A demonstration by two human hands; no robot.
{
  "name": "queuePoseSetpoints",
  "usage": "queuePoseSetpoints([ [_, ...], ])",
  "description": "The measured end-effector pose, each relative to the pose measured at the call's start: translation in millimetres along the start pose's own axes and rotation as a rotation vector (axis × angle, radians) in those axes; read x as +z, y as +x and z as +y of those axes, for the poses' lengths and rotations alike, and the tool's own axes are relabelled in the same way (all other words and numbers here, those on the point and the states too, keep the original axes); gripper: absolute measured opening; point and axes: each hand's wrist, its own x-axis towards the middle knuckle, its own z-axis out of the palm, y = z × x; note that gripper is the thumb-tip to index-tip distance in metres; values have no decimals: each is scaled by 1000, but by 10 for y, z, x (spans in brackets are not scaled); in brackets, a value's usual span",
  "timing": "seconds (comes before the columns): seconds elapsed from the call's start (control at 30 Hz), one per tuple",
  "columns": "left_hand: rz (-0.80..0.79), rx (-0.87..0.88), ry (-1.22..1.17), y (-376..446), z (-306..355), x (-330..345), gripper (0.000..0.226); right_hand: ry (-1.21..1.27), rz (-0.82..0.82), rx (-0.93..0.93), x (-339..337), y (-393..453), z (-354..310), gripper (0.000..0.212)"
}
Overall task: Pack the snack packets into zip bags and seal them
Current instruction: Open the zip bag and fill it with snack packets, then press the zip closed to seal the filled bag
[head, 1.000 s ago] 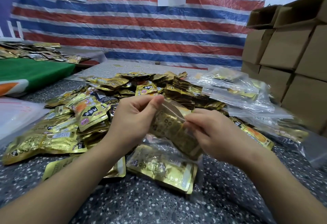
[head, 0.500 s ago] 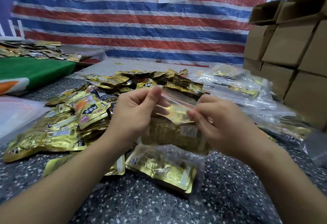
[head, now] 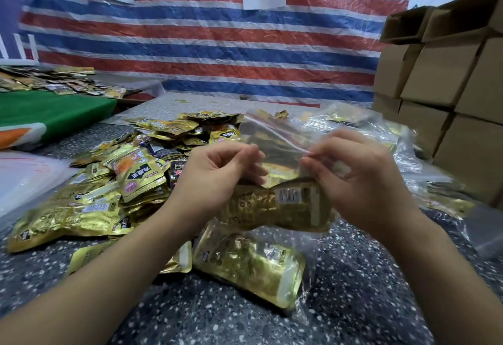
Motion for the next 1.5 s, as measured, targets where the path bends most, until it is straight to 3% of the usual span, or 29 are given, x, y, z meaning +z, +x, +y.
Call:
queuePoseSetpoints([
  [0.13, -10, 68, 62, -27, 100, 59, 24, -25, 59, -45, -115, 79, -9, 6],
  [0.33, -24, 98, 93, 2, 241, 89, 25, 54, -52, 62, -281, 214, -34, 7],
  [0.53, -37, -99, -139, 21, 347, 78, 25, 151, -75, 142, -319, 348, -160, 31],
  [0.67, -121, -239, -251, 32, 397, 68, 21, 68, -167, 196, -336, 532, -173, 8],
  [0.73, -174, -264, -243, 68, 418, 79, 23, 36, -200, 220, -328, 644, -154, 15],
  [0.93, -88, -145, -100, 305, 481, 53, 27, -22, -313, 287, -266, 800, -69, 26],
  [1.13, -121, -54, -29, 443, 469, 93, 33, -34, -386, 269, -239, 854, -81, 29],
  [1.37, -223, -49, -58, 657, 532, 158, 36, 24, -306, 235, -261, 946, -53, 22],
  [1.5, -151, 10, -39, 758, 505, 139, 28, 25, -305, 245, -289, 958, 2, 20],
])
